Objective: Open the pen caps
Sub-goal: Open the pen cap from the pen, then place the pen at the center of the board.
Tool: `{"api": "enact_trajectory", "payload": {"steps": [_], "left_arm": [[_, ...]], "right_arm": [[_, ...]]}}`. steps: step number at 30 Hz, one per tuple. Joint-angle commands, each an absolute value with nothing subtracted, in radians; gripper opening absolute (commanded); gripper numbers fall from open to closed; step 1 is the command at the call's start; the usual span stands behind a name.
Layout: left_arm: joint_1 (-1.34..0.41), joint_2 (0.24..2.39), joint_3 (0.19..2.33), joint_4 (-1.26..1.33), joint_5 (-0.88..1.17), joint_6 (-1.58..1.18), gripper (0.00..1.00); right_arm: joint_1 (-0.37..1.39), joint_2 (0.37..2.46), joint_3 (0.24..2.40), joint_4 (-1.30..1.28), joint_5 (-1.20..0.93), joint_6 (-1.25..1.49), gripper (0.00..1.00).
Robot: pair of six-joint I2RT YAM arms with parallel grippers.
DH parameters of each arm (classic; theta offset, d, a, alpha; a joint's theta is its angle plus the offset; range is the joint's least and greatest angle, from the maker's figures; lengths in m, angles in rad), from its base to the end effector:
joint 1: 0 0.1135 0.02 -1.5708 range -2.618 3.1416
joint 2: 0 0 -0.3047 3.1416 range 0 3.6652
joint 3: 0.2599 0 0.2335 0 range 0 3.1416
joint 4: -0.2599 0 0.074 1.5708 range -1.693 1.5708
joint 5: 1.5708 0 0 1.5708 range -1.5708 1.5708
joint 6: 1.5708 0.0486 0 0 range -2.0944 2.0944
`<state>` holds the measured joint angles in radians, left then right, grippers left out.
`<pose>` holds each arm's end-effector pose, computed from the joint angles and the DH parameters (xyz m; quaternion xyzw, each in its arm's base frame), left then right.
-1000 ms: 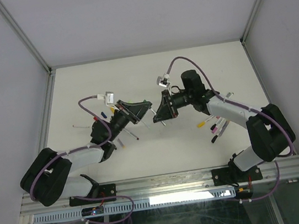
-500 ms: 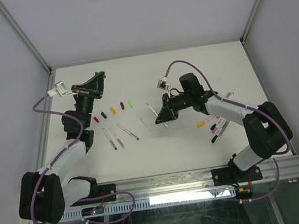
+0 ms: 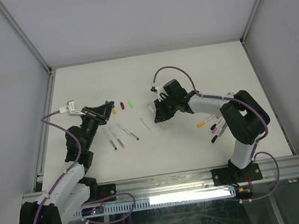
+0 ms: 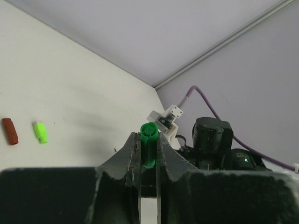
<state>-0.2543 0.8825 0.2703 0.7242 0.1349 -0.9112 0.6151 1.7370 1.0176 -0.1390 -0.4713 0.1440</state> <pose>0.1600 -0.0483 0.2819 -0.1669 0.6456 -0.4469 0.5964 0.2783 0.2237 0.2217 -0.2918 0.8672 0.3289 0.2339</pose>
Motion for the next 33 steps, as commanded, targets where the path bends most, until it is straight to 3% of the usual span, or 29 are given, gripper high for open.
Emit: {"api": "enact_trajectory", "payload": {"steps": [1,13,33], "left_arm": [[-0.252,0.802,0.241,0.652,0.183,-0.927,0.0],[-0.252,0.776,0.22,0.627,0.209,-0.931,0.0],[-0.254,0.851,0.224,0.659,0.251,-0.981,0.0]], "right_arm": [[0.648,1.764,1.085,-0.167,-0.308,0.193,0.11],[0.671,1.833,1.125,-0.218,-0.23,0.198,0.27],[0.662,1.775,1.148,-0.24,-0.377,0.163,0.33]]}}
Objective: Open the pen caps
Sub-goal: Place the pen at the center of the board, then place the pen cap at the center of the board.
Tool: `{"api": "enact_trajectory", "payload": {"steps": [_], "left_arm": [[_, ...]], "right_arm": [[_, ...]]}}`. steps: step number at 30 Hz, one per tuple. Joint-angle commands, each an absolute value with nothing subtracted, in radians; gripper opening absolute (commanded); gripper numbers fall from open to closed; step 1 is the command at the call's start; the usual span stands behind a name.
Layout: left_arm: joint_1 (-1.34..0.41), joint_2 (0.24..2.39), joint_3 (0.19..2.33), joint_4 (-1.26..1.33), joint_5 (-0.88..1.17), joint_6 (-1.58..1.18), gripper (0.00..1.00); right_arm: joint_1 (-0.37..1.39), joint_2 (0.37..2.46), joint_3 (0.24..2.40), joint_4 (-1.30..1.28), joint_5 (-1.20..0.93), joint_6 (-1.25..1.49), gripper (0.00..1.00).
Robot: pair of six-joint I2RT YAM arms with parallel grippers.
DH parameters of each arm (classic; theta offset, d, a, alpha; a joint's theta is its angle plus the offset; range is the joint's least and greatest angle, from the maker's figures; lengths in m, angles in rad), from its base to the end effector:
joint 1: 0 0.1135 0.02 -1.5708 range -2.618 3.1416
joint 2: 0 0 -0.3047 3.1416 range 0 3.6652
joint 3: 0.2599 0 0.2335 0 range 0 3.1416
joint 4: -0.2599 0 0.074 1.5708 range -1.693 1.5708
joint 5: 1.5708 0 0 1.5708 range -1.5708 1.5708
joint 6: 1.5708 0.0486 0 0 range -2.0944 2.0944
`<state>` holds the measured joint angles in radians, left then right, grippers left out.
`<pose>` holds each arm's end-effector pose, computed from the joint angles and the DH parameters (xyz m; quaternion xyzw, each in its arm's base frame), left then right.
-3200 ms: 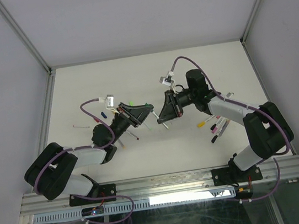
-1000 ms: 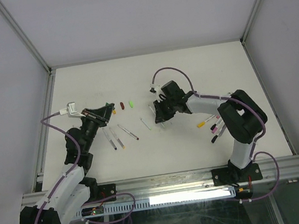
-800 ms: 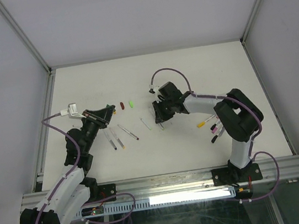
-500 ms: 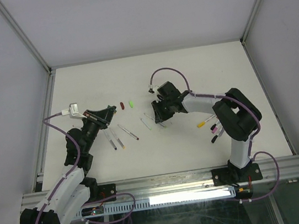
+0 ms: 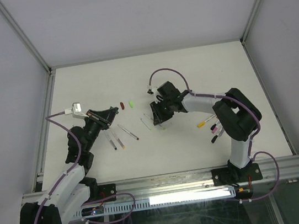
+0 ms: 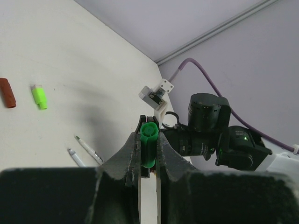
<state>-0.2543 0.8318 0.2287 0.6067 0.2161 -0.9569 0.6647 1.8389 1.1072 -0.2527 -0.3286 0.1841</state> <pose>0.1485 -0.0494 0.2606 -0.1697 0.6851 -0.4635 0.5357 0.2856 0.2437 0.2012 -0.2707 0.9060 0.2601 0.1954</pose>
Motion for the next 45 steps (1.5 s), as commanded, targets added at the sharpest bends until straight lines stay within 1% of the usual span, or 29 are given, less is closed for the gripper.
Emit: {"api": "enact_trajectory", "payload": {"steps": [1,7,13,20,26,38,45], "left_arm": [[-0.255,0.86,0.223,0.667,0.253,-0.982,0.0],[-0.264,0.928,0.231,0.693,0.258,-0.991,0.0],[-0.31,1.006,0.255,0.703,0.232,-0.977,0.0],[-0.38,1.099,0.326,0.634,0.13,-0.928,0.0],[-0.426,1.223,0.435,0.554,0.058,-0.914,0.0],[-0.457,1.511,0.698,0.383,0.007,-0.837,0.0],[-0.473,1.663,0.882,0.182,-0.054,-0.819,0.0]], "right_arm": [[0.662,1.773,1.148,-0.242,-0.382,0.16,0.33],[0.654,1.775,1.15,-0.245,-0.389,0.151,0.34],[0.647,1.768,1.152,-0.248,-0.406,0.136,0.35],[0.641,1.769,1.161,-0.264,-0.419,0.112,0.35],[0.632,1.776,1.167,-0.273,-0.419,0.101,0.36],[0.616,1.786,1.173,-0.283,-0.421,0.092,0.37],[0.612,1.787,1.178,-0.288,-0.426,0.089,0.37]]}}
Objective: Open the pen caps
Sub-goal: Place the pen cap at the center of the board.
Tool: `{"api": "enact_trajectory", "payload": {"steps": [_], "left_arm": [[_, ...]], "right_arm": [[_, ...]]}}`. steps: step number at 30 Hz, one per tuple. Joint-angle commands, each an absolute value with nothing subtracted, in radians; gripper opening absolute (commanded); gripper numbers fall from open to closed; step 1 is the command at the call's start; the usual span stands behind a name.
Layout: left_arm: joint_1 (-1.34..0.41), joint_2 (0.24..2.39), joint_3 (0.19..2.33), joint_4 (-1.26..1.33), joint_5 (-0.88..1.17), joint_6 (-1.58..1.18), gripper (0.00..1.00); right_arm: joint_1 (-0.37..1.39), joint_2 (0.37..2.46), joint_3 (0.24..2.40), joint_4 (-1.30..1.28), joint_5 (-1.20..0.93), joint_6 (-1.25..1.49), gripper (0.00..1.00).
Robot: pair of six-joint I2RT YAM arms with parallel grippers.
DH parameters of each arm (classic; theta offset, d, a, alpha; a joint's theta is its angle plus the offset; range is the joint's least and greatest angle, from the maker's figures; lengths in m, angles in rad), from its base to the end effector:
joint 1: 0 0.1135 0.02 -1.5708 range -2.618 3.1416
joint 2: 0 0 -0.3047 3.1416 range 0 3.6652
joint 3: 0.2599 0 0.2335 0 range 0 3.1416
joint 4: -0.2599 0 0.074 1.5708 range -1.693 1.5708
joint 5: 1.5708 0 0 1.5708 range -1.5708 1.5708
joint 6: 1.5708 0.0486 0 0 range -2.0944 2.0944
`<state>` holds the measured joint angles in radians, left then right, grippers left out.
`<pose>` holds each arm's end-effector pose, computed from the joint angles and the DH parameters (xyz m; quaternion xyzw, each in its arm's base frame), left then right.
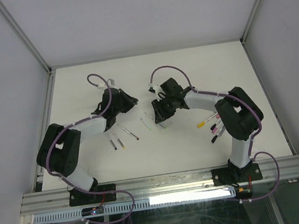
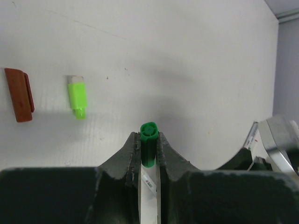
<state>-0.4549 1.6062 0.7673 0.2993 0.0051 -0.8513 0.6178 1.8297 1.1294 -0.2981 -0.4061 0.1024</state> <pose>0.2976 -0.1458 0.2273 -0.1701 0.8532 -0.3014 0.3902 0.2933 0.2320 0.2088 -0.2945 0.8941 0.2785 0.1906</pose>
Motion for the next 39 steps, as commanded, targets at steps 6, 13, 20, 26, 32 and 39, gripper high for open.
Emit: {"api": "enact_trajectory", "payload": {"steps": [6,13,20,26,32,39], "left_arm": [[-0.501,1.78,1.049,0.004,-0.158,-0.818,0.0],[-0.503,1.937,1.26,-0.233,-0.221,-0.802,0.0],[-0.509,1.993,1.33,-0.307,-0.233,-0.765,0.07],[-0.512,2.0,1.334,-0.314,-0.235,-0.754,0.17],[-0.512,1.993,1.33,-0.315,-0.233,-0.751,0.22],[-0.512,1.973,1.332,-0.315,-0.233,-0.746,0.25]], "right_arm": [[0.603,1.783,1.178,-0.289,-0.43,0.089,0.37],[0.594,1.78,1.178,-0.293,-0.434,0.091,0.38],[0.586,1.777,1.179,-0.294,-0.438,0.093,0.38],[0.581,1.772,1.178,-0.295,-0.439,0.094,0.38],[0.575,1.767,1.178,-0.294,-0.443,0.095,0.38],[0.568,1.763,1.176,-0.294,-0.448,0.095,0.38]]}}
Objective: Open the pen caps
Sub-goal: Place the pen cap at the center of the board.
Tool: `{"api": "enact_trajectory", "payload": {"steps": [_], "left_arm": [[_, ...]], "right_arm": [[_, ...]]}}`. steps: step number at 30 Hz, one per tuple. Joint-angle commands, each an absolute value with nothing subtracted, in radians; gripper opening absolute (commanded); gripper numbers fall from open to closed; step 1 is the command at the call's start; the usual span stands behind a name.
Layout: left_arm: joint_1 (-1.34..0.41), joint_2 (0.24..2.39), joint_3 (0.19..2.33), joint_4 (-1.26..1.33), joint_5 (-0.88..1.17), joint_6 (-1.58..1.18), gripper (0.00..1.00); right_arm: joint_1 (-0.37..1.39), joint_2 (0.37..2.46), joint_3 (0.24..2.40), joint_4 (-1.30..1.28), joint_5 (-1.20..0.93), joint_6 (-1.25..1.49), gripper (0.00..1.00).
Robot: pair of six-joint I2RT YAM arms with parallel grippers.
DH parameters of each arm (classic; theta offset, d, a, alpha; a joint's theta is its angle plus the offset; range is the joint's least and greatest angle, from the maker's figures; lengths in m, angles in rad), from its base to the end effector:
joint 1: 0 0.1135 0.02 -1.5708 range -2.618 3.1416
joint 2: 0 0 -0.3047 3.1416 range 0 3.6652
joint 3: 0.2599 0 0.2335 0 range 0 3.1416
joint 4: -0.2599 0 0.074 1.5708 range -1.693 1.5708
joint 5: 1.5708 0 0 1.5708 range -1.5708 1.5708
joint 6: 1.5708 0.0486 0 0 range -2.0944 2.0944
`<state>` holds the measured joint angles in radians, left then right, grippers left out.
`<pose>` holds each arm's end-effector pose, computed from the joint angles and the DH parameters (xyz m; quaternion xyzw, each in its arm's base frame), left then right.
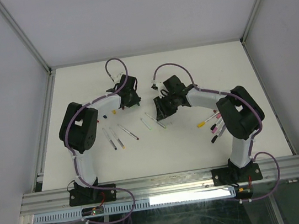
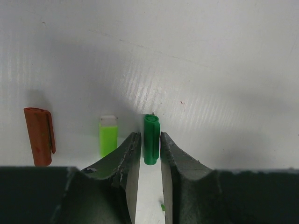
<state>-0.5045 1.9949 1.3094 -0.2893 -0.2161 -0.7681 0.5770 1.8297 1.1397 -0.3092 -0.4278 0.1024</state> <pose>0.3782 -0.1969 0.1943 -0.1563 0.9379 -0.0905 0.2960 0.3026 0.2210 0.2113 -0.2786 0.8972 0.2838 0.1919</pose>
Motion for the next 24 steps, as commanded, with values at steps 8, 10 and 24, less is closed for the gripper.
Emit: {"api": "enact_trajectory", "payload": {"steps": [8,10,24], "left_arm": [[-0.531,1.904,1.338,-0.331,-0.242,-0.704,0.27],[-0.541,1.869,1.333,-0.336,-0.245,-0.688,0.28],[-0.552,1.373,0.964,-0.082,-0.14,-0.545,0.45]], "right_arm": [[0.565,1.737,1.18,-0.31,-0.458,0.062,0.38],[0.564,1.712,1.185,-0.327,-0.461,0.021,0.39],[0.32,1.395,1.164,-0.594,-1.018,-0.551,0.44]]}}
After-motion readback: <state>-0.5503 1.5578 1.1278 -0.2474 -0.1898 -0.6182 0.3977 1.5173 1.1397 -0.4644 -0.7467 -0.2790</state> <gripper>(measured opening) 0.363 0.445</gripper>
